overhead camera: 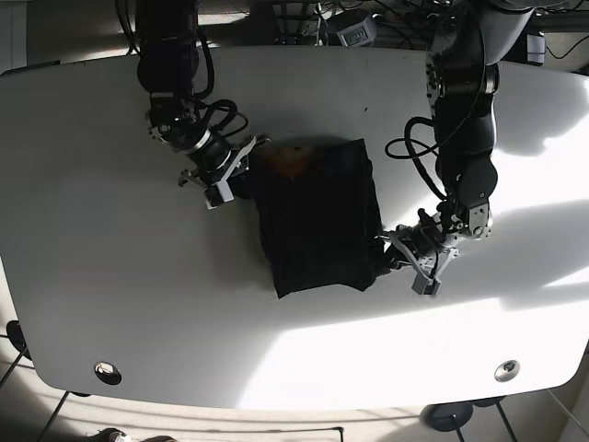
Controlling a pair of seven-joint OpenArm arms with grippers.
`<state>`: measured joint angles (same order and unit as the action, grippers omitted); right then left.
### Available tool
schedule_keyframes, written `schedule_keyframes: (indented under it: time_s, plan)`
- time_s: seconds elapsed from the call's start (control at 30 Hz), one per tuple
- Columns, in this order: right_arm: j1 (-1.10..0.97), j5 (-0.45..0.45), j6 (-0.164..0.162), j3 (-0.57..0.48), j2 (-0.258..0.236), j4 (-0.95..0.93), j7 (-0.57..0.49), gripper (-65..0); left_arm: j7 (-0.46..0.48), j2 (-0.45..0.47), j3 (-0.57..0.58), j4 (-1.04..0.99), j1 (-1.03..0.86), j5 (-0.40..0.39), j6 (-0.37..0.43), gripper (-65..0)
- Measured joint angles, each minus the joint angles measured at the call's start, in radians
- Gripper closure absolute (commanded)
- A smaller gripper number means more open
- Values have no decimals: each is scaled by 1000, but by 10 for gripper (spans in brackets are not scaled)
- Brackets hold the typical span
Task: Fold the T-shirt properly
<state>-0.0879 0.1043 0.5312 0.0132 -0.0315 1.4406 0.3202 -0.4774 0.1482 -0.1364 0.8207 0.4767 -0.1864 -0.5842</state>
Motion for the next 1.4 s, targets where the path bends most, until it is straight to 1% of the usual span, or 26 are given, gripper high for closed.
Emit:
schedule_keyframes:
  time_s: [0.07, 0.1, 0.13, 0.2, 0.3, 0.33, 0.37, 0.4, 0.43, 0.5, 0.63, 0.67, 0.7, 0.73, 0.77, 0.8, 0.83, 0.9, 0.97, 1.03, 1.13, 1.23, 1.27, 1.33, 1.37, 1.4]
  plan:
    - [-19, 4, 1, -50, 1, 35, 57, -116, 3, 4, 0, 0, 22, -1, 0, 0]
    - [-21, 3, 3, -95, -5, 60, 90, -116, 5, 9, 0, 0, 33, -1, 0, 0]
    - [-21, 3, 5, -107, -8, 75, 105, -116, 5, 14, 0, 0, 36, -1, 0, 0]
    - [-23, 3, 11, -106, -3, 89, 108, -116, 3, 26, 1, 9, 35, -1, 0, 0]
    - [-23, 3, 11, -105, -2, 90, 108, -116, -6, 36, 0, 99, 9, 6, 4, 0]
    - [-23, 3, 11, -105, -2, 93, 111, -116, -6, 35, 0, 138, 0, 5, 6, -17]
    - [-23, -3, 11, -105, -2, 104, 112, -116, -9, 36, 2, 182, -13, 4, 4, -51]
    - [-22, -3, 11, -104, -3, 121, 111, -116, -29, 39, 2, 258, -42, -4, 3, -107]
    - [-20, -3, 11, -102, -5, 133, 110, -116, -32, 44, 1, 330, -79, 0, 7, -135]
    - [-16, -3, 11, -98, -5, 138, 111, -116, -41, 42, 0, 460, -150, 0, 7, -158]
    - [-14, -1, 7, -16, -2, 148, 110, -116, -42, -36, 3, 593, -225, 3, 18, -211]
    - [-12, -1, 5, -7, -6, 148, 110, -116, -43, -54, 7, 620, -243, -2, 51, -233]
    - [-8, -4, 5, 2, -13, 148, 111, -116, -41, -76, 18, 653, -264, -5, 146, -274]
    - [-6, -3, 6, 16, -12, 148, 111, -116, -43, -81, 45, 666, -274, -1, 218, -303]
    - [-2, -3, 11, 44, -6, 148, 110, -116, -45, -82, 98, 692, -288, 3, 290, -342]
    - [2, -3, 11, 60, -3, 148, 110, -116, -44, -84, 136, 710, -300, 2, 340, -361]
    - [4, 0, 11, 80, -2, 148, 111, -116, -36, -90, 198, 724, -318, -1, 414, -383]
    - [7, 0, 11, 108, -7, 148, 130, -116, -39, -96, 281, 726, -333, -4, 478, -397]
    - [19, -7, 8, 128, -10, 148, 156, -116, -39, -95, 360, 727, -341, -14, 524, -397]
    - [27, -2, 11, 150, -5, 148, 154, -116, -30, -90, 420, 725, -357, -13, 559, -406]
    - [27, -3, 11, 156, -5, 148, 159, -116, -30, -66, 448, 674, -380, -16, 550, -436]
    - [29, -3, 11, 157, -7, 148, 158, -116, -20, 0, 463, 584, -378, -20, 535, -439]
    - [30, -3, 10, 157, -6, 148, 159, -116, 21, 37, 478, 557, -373, -30, 493, -438]
    - [29, -2, 11, 156, -5, 148, 157, -116, 63, 101, 484, 509, -358, -65, 404, -436]
    - [29, -3, 11, 156, -5, 148, 159, -116, 82, 125, 475, 486, -351, -75, 367, -435]
    - [30, -3, 11, 156, -5, 148, 159, -116, 98, 163, 440, 466, -352, -92, 322, -435]
